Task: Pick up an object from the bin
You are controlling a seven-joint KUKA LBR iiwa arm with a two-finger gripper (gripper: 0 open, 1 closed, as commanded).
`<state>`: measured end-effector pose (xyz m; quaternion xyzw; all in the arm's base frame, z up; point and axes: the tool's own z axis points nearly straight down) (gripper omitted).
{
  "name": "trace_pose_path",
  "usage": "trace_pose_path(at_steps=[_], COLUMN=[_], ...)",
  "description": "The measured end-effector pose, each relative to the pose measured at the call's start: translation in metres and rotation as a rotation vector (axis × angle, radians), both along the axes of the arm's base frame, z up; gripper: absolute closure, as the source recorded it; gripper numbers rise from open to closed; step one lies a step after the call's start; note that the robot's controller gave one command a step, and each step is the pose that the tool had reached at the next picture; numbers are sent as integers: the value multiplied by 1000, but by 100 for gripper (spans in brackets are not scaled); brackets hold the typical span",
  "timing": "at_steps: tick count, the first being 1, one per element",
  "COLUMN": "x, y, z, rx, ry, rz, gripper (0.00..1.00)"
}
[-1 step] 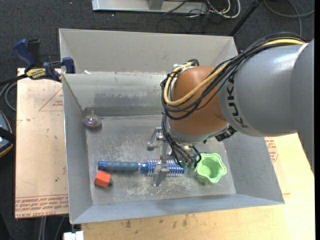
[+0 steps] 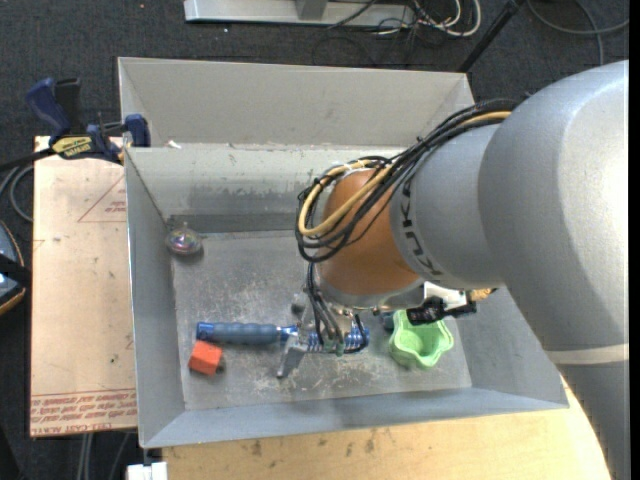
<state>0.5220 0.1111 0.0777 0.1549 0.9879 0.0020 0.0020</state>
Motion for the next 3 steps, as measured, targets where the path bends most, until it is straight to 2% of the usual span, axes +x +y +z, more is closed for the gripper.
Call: trace_pose_path(at_steps=[1,2,3], x=[2,-23,-16], y=[0,8,-4], z=[2,115,177], rx=[2,-1,-2], ry=[-7,-1,-3], rz=[-3,6,-15], gripper=[100,100,100])
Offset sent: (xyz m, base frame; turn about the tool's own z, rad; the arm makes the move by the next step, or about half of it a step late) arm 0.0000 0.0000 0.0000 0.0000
